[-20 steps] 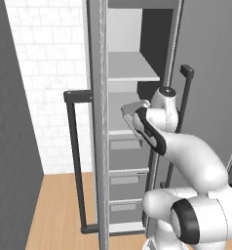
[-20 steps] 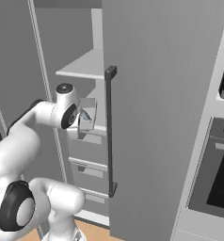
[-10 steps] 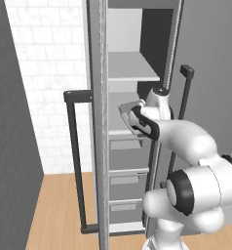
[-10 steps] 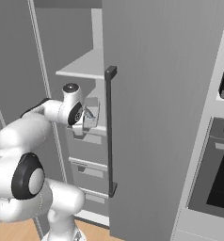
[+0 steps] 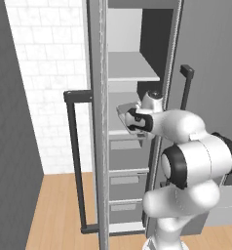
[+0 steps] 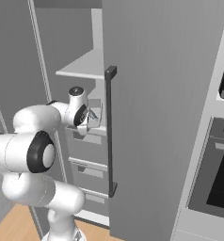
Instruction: Take the meat container that has the fish and place it on the second highest rack of the freezer. Then take the vegetable container that has the bell pepper and lemon wedge and place it on the highest rack of the freezer.
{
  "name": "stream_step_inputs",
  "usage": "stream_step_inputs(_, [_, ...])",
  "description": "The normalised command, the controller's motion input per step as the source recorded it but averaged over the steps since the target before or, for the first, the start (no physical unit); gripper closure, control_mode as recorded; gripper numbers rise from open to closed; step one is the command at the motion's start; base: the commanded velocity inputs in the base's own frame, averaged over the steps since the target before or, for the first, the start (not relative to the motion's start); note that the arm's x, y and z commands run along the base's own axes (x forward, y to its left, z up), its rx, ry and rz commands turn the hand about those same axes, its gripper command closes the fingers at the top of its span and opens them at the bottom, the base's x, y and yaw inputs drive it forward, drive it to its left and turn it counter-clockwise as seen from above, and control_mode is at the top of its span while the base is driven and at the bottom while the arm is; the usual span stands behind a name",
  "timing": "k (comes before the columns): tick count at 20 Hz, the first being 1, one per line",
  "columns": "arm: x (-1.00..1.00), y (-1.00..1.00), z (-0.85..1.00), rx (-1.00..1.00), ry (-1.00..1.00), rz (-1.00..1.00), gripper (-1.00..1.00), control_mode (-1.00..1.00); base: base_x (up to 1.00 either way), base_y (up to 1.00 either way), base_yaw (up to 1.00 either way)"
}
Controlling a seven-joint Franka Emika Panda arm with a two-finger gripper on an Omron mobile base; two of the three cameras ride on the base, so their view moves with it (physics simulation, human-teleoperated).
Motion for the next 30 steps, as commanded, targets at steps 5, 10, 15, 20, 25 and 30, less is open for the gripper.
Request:
stream_step_inputs(5, [0.57, 0.0, -0.04, 0.0, 0.0, 0.0, 1.0, -1.0, 0.0, 0.0, 0.0])
stream_step_inputs(10, [0.59, 0.01, -0.02, 0.0, 0.0, 0.0, 1.0, -1.0, 0.0, 0.0, 0.0])
stream_step_inputs(15, [0.61, 0.0, -0.12, 0.0, 0.0, 0.0, 1.0, -1.0, 0.0, 0.0, 0.0])
stream_step_inputs(20, [0.53, 0.0, -0.26, 0.0, 0.0, 0.0, 1.0, -1.0, 0.0, 0.0, 0.0])
stream_step_inputs(25, [0.56, 0.0, -0.22, 0.0, 0.0, 0.0, 1.0, -1.0, 0.0, 0.0, 0.0])
stream_step_inputs(30, [0.52, 0.01, -0.12, 0.0, 0.0, -0.02, -1.0, -1.0, 0.0, 0.0, 0.0])
